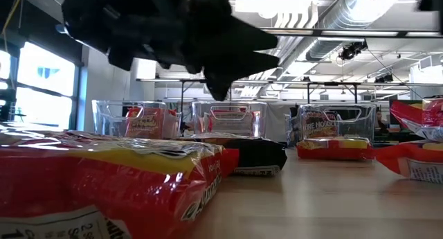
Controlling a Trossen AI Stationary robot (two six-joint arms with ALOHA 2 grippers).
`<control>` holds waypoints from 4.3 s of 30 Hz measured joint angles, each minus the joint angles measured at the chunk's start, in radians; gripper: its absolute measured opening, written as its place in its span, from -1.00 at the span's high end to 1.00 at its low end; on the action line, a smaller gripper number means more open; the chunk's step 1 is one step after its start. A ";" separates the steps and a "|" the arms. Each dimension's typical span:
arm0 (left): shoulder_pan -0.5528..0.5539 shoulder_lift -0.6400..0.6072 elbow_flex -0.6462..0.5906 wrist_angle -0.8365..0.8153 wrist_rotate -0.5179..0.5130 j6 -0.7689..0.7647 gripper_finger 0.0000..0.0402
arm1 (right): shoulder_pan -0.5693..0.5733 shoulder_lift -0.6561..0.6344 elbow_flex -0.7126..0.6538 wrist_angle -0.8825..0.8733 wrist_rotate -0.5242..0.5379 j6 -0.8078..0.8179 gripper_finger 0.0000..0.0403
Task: Sort Maruchan noodles
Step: Put the red noodle pack into the middle transparent bin
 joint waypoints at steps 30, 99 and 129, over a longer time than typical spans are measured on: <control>0.002 0.204 0.291 -0.133 0.112 -0.264 0.21 | 0.452 0.000 -0.488 0.374 0.505 1.040 -0.42; 0.089 0.157 0.472 -0.618 0.229 0.036 0.09 | 0.085 0.001 -0.487 0.815 0.539 -0.287 1.00; -0.052 0.238 0.470 -0.625 -0.001 0.392 0.27 | 0.072 0.000 -0.167 0.451 0.533 -0.395 0.98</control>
